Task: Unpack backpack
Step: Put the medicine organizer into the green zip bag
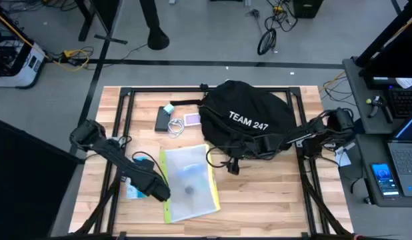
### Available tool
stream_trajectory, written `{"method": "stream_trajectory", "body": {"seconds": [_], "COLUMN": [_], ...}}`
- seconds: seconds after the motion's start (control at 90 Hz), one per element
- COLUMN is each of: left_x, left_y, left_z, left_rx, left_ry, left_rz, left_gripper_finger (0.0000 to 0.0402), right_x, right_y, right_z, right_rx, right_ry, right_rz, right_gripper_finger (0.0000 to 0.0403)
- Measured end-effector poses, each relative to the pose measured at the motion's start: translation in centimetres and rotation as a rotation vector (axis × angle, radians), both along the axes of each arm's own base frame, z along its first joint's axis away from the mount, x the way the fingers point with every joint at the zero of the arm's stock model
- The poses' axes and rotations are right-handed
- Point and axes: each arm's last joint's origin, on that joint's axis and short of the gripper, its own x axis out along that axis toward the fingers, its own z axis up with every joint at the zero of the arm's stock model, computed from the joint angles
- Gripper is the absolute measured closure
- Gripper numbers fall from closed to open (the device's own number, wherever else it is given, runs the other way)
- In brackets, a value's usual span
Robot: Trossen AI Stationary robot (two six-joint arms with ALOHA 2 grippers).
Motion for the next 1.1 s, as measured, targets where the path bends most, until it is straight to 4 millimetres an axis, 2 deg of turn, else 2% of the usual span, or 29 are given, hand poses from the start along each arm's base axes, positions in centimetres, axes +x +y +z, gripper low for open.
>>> {"method": "stream_trajectory", "body": {"seconds": [0.167, 0.344, 0.556, 0.667, 0.811, 0.956, 1.1], "left_x": [1.3, 2.4, 4.0, 4.7, 5.4, 5.8, 6.0], "left_y": [-0.4, -0.6, -0.7, -0.8, -1.3, -1.7, -1.4], "left_z": [3.8, 7.5, 10.7, 11.3, 11.5, 11.6, 11.6], "left_rx": [0.024, 0.061, 0.104, 0.074, 0.004, -0.046, -0.094], "left_ry": [-0.204, -0.303, -0.492, -0.546, -0.594, -0.615, -0.602], "left_rz": [-0.031, -0.094, -0.222, -0.32, -0.473, -0.62, -0.662], "left_gripper_finger": [0.0401, 0.0401, 0.0401, 0.0401, 0.0401, 0.0401, 0.0401], "right_x": [-1.4, -2.8, -2.5, -2.0, -1.6, -1.2, -0.4], "right_y": [-0.3, -0.9, -0.7, -0.4, -0.6, -0.6, 0.1], "right_z": [1.5, 2.3, 2.8, 3.3, 3.7, 4.3, 5.5], "right_rx": [-0.008, -0.016, -0.009, -0.125, -0.236, -0.26, -0.238], "right_ry": [0.032, 0.095, 0.042, -0.018, -0.057, -0.122, -0.289], "right_rz": [-0.001, -0.01, 0.029, 0.151, 0.215, 0.256, 0.405], "right_gripper_finger": [0.0053, 0.0053, 0.0053, 0.0053, 0.0053, 0.0053, 0.0053]}}
